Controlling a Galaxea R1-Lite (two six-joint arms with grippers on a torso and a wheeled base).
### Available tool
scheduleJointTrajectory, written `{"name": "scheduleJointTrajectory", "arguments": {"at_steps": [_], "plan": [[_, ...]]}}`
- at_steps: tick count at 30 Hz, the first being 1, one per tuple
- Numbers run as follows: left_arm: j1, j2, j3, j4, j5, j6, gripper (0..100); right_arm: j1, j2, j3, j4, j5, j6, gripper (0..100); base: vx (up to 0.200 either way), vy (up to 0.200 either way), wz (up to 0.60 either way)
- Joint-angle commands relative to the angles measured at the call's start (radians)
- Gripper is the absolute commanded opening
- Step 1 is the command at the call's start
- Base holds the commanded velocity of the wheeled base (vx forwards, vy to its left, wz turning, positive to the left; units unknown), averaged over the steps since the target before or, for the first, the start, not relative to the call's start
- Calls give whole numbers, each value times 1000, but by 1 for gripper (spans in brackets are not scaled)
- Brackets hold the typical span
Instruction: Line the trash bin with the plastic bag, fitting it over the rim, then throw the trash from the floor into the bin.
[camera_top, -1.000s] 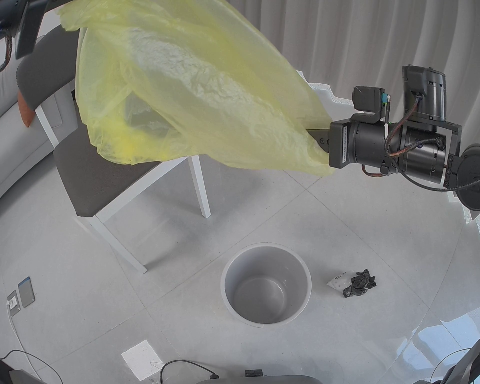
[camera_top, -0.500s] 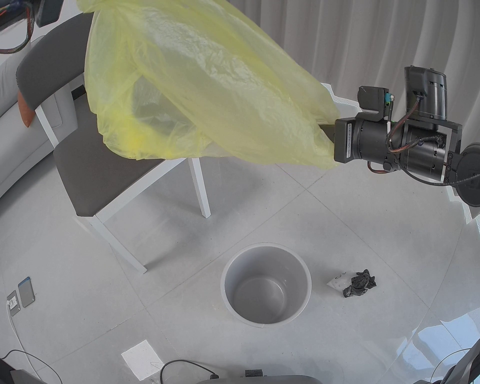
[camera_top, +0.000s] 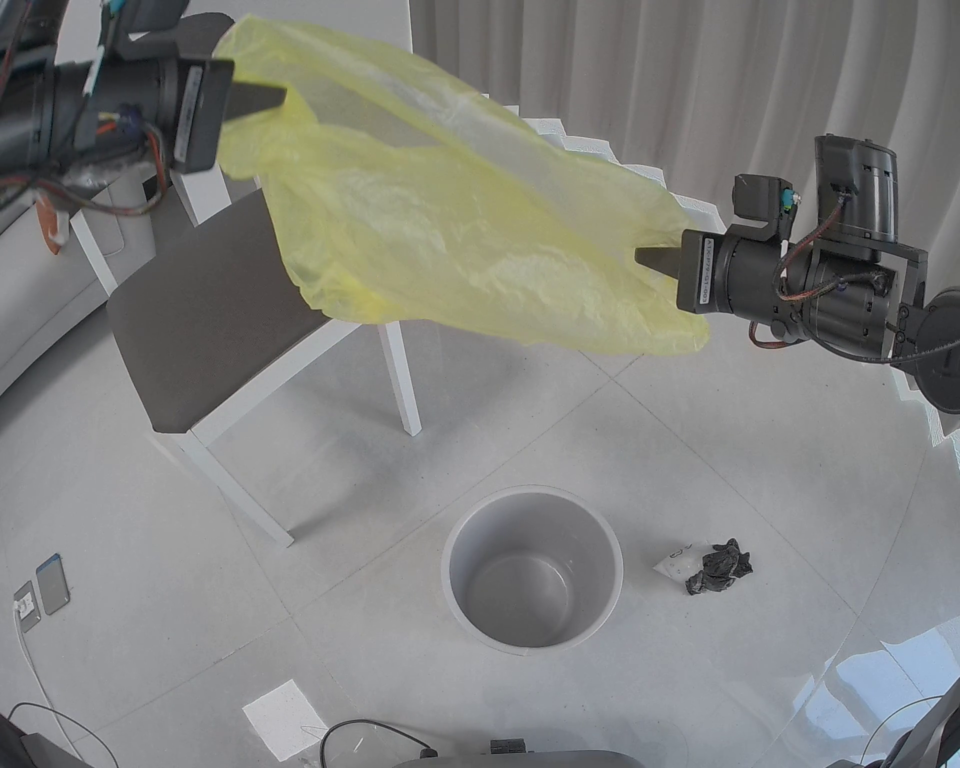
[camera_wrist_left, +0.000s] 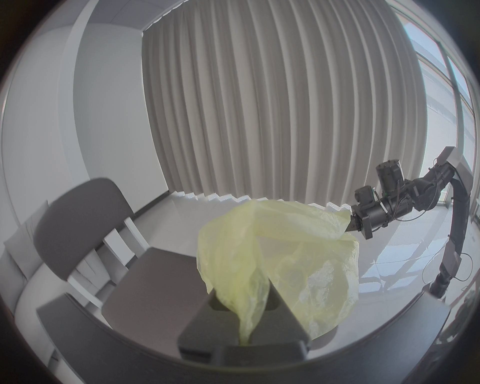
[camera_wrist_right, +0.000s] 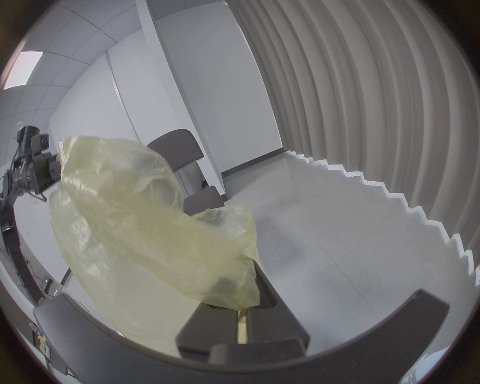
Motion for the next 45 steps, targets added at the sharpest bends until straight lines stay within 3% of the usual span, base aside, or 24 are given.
{"name": "scheduleJointTrajectory", "arguments": {"at_steps": [1,4,6,7,9,17,34,45], "plan": [[30,-92,383,-244,-31,-111,0,0,-5,60,7,-51,6,0,0,0,0],[28,-104,507,-350,-34,-138,0,0,-8,94,9,-65,1,0,0,0,0],[28,-104,517,-357,-34,-141,0,0,-8,95,9,-66,1,0,0,0,0],[14,-110,650,-471,-33,-193,0,0,-21,140,17,-82,-2,0,0,0,0],[1,-112,710,-523,-31,-219,0,-3,-31,180,26,-88,-2,0,0,0,0],[-56,-115,862,-610,-23,-375,0,-6,-79,331,15,-89,-4,0,0,0,0],[-82,-109,988,-696,-22,-440,0,-6,-131,442,11,-103,3,0,0,0,0],[-101,-17,1009,-739,-19,-527,0,-37,-73,514,-92,-91,7,0,0,0,0]]}}
